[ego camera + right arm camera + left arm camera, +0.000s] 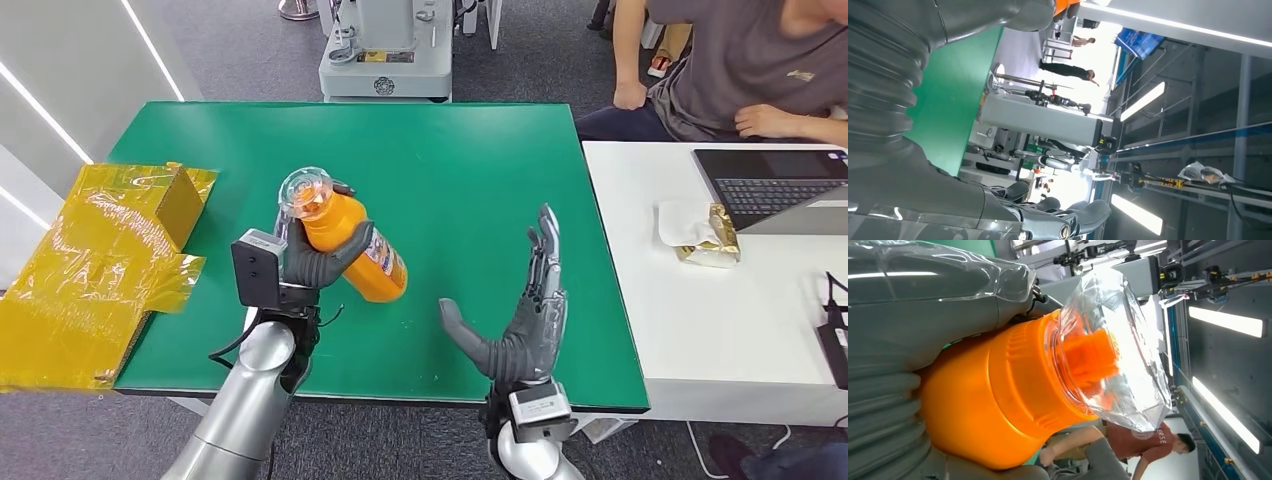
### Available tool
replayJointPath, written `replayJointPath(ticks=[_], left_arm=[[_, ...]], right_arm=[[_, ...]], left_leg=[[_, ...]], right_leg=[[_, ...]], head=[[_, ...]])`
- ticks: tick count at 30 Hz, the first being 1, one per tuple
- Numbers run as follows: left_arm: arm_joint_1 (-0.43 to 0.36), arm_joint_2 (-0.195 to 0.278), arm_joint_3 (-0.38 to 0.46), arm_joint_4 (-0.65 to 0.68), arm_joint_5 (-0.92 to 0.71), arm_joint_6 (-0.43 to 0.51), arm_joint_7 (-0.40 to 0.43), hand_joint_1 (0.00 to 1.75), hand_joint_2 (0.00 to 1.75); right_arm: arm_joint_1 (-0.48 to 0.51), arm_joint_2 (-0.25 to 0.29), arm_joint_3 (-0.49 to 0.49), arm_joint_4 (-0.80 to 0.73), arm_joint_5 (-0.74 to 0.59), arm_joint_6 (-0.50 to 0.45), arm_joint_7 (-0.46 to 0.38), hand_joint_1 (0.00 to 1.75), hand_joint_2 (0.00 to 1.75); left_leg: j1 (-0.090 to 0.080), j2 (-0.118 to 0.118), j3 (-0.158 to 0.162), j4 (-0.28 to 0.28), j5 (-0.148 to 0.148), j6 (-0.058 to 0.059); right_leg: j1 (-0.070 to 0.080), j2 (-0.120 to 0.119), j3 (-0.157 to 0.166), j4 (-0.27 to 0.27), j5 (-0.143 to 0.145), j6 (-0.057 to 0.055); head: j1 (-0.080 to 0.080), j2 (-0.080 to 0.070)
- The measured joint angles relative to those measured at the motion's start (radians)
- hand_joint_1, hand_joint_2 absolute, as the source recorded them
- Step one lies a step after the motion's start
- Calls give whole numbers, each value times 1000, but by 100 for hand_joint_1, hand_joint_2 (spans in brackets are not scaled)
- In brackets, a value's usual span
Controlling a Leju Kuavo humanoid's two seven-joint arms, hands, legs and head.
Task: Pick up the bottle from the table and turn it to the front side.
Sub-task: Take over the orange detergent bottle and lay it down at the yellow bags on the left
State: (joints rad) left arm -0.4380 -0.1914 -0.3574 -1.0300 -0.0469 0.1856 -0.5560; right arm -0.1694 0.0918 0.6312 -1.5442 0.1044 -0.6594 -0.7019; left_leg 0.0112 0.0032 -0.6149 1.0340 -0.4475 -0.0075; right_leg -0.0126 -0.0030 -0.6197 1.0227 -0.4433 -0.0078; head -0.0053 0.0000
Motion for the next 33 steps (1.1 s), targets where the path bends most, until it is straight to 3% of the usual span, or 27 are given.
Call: replayJointPath(ticks=[5,9,11,16,23,30,33], left_arm=[[-27,53,21,-1,-181,156,35,175,175],[-90,167,68,1,-480,324,125,175,175],[-133,235,92,10,-643,364,191,175,175],[-242,379,137,67,-827,336,238,175,175],[-276,455,153,106,-908,332,269,175,175],[-282,598,150,139,-1085,246,285,175,175],[-263,628,139,176,-1159,244,282,175,175]], right_arm=[[54,-11,4,-38,17,-18,0,0,175],[108,-19,4,-46,0,-10,0,0,175],[125,-20,3,-45,-8,0,0,0,175],[143,-16,-7,-36,-5,39,0,0,175],[146,-9,-19,-29,-3,56,0,0,175],[146,4,-45,-14,3,122,0,0,175],[146,13,-56,-10,13,139,0,0,175]], left_leg=[[0,1,0,0,0,0],[1,1,1,-1,1,-1],[2,1,1,-1,1,-2],[3,1,1,-1,2,-3],[2,2,0,-1,2,-3],[3,3,1,-1,1,-5],[3,3,1,-2,1,-5]], right_leg=[[0,1,0,0,0,0],[1,2,-1,1,0,-1],[2,2,-1,1,0,-2],[3,2,-1,2,0,-3],[3,2,-1,1,0,-3],[3,4,-2,1,-1,-4],[3,3,-2,1,-1,-5]], head=[[0,0],[0,0],[0,0],[0,0],[0,0],[0,0],[0,0]])
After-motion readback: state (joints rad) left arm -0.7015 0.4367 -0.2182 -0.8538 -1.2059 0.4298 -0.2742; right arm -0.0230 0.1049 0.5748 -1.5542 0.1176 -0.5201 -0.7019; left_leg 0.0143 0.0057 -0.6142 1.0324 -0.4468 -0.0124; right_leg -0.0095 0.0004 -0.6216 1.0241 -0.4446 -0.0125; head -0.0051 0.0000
